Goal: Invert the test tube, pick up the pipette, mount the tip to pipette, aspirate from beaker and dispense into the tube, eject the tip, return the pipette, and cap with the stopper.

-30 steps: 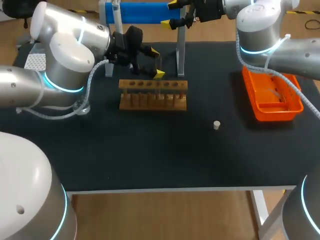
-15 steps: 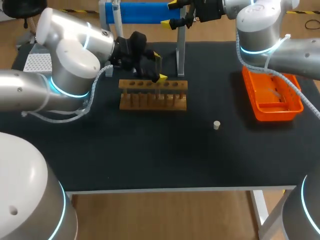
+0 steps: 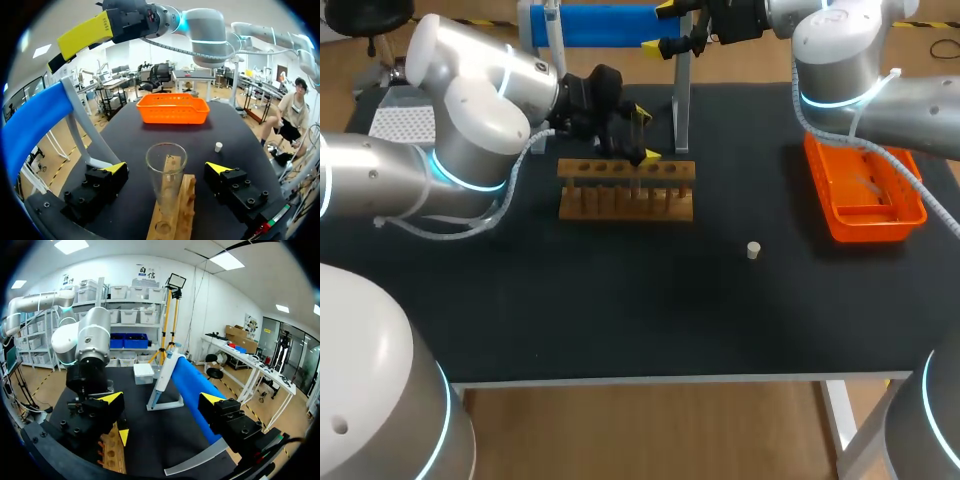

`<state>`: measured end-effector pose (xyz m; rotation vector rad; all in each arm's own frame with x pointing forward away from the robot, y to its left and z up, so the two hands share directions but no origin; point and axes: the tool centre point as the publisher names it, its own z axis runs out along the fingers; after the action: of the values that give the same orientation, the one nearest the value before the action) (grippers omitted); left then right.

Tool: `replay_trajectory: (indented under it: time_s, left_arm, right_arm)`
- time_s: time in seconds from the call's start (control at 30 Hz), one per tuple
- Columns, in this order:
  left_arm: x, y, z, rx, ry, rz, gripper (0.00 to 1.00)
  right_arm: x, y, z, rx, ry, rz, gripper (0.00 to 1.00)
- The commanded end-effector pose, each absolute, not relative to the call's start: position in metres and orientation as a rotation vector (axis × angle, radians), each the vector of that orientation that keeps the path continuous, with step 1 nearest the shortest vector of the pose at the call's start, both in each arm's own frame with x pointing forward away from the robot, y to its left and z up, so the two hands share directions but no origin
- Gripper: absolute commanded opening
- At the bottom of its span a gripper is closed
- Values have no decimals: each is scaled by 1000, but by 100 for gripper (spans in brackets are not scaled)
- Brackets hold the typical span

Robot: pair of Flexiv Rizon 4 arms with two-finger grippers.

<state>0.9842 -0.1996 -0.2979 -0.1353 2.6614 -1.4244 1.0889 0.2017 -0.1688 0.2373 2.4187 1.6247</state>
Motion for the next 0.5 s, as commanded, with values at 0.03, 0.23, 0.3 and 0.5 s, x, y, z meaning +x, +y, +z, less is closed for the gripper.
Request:
replay_trajectory:
  time_s: [0.03,0.23,0.3,0.5]
  left_arm:
    - [987,-200,-300,-123,2678,-1414,100]
    - [986,-198,-301,-109,2689,-1406,100]
    - [986,-197,-301,-109,2690,-1405,100]
    - [986,-195,-302,-119,2685,-1405,100]
  right_arm:
    - [1090,201,-168,235,2426,1622,100]
    - [1090,201,-168,235,2426,1622,100]
    - [1090,201,-168,235,2426,1622,100]
    - [1090,201,-168,235,2426,1622,100]
